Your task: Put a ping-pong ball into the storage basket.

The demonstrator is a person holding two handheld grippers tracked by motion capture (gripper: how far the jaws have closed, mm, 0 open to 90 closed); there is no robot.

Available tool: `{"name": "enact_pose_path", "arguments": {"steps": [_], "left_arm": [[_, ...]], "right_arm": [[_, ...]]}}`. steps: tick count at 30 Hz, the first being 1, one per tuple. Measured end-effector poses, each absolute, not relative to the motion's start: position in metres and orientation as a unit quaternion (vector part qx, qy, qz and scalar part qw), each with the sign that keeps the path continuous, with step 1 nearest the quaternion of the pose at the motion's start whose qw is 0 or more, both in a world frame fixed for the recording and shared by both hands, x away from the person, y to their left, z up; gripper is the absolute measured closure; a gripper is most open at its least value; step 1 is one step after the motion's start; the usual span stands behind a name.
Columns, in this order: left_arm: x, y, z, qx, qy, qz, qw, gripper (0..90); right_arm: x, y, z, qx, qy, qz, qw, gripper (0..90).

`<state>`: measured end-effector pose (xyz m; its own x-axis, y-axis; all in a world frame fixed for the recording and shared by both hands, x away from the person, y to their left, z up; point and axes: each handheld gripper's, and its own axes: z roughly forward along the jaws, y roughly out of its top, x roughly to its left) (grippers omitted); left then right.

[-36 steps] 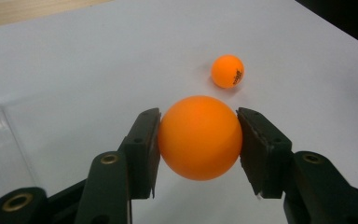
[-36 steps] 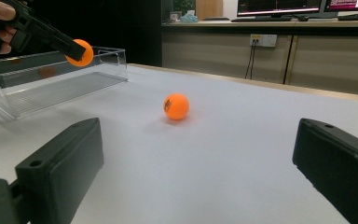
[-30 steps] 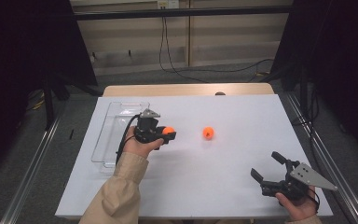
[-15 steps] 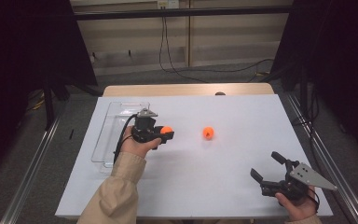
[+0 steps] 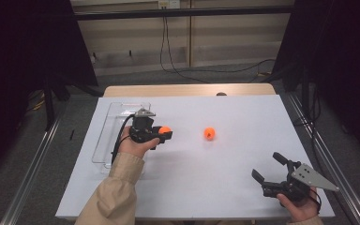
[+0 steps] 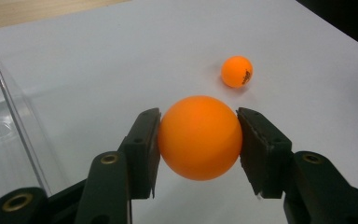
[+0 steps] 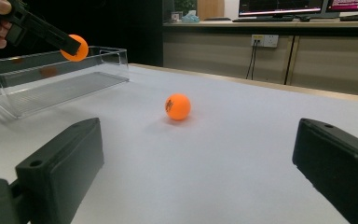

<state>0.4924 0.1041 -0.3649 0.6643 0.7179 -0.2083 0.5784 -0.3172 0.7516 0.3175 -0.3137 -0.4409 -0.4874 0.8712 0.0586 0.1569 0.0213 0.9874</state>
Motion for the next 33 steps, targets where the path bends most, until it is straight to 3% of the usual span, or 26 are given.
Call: {"name": "enact_pose_path", "arguments": {"steps": [33], "left_arm": [[0.496,0.129,-0.355,0.811,0.406,0.103,0.409,51.1]], "right_arm": [[0.318,-0.314,-0.441,0.397,0.643,0.576,0.311,1.3]]}}
